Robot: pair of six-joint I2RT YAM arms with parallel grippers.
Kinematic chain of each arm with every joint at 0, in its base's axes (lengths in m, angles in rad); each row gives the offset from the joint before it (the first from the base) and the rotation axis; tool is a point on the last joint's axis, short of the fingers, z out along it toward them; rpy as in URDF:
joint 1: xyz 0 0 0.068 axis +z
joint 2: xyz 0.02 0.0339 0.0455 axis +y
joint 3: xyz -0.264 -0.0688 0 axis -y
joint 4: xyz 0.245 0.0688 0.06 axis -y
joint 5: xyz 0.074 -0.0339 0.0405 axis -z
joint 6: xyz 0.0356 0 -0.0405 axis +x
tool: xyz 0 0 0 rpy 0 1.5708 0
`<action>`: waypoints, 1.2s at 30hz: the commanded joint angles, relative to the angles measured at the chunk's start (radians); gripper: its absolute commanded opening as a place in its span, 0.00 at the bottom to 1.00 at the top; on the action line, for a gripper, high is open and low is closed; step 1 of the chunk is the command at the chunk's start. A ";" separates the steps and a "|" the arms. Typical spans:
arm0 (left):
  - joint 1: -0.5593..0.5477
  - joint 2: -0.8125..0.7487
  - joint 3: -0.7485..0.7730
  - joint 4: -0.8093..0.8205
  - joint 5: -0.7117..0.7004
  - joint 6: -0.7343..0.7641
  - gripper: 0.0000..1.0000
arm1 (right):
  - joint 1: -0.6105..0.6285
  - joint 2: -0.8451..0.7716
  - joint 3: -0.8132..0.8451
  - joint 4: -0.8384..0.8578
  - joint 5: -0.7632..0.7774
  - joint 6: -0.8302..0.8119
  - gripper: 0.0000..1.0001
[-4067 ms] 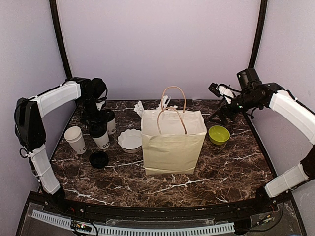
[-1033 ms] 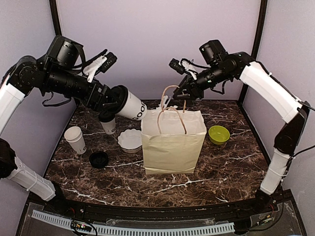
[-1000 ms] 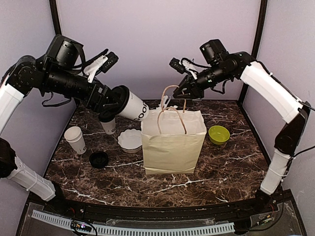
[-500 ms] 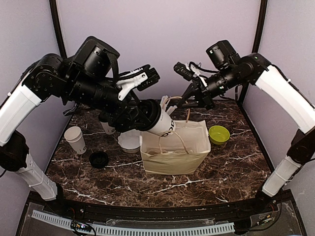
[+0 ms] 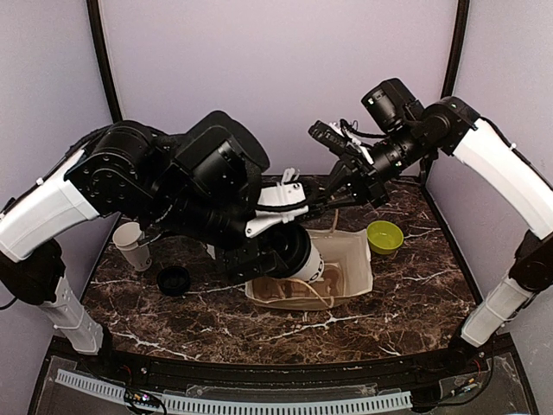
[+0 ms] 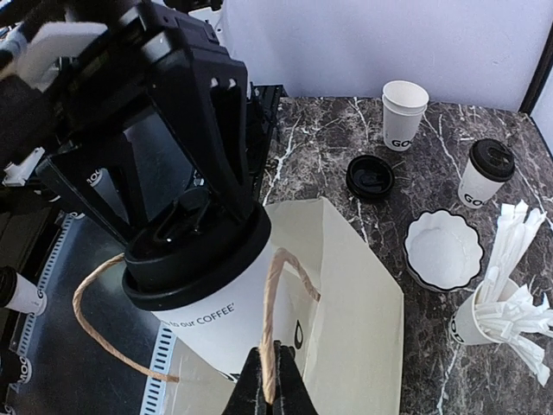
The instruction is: Pack the takeout coffee
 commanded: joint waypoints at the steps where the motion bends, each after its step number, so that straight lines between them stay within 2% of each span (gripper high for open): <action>1: -0.048 0.009 -0.020 -0.052 -0.102 0.004 0.31 | 0.025 -0.037 -0.022 -0.036 -0.062 -0.040 0.00; 6: -0.087 0.052 -0.048 -0.062 -0.201 0.013 0.30 | 0.075 -0.057 -0.052 -0.062 -0.033 -0.064 0.00; 12: -0.137 0.098 -0.052 -0.054 -0.254 0.025 0.29 | 0.092 -0.070 -0.064 -0.038 -0.021 -0.038 0.00; 20: -0.186 0.149 -0.106 -0.044 -0.291 0.054 0.29 | 0.094 -0.060 -0.035 -0.032 -0.044 -0.025 0.00; 24: -0.206 0.170 -0.112 -0.046 -0.293 0.045 0.33 | 0.097 -0.061 -0.043 -0.025 -0.047 -0.021 0.00; 36: -0.222 0.260 -0.142 -0.079 -0.502 0.019 0.30 | 0.146 -0.072 -0.080 -0.043 -0.059 -0.055 0.00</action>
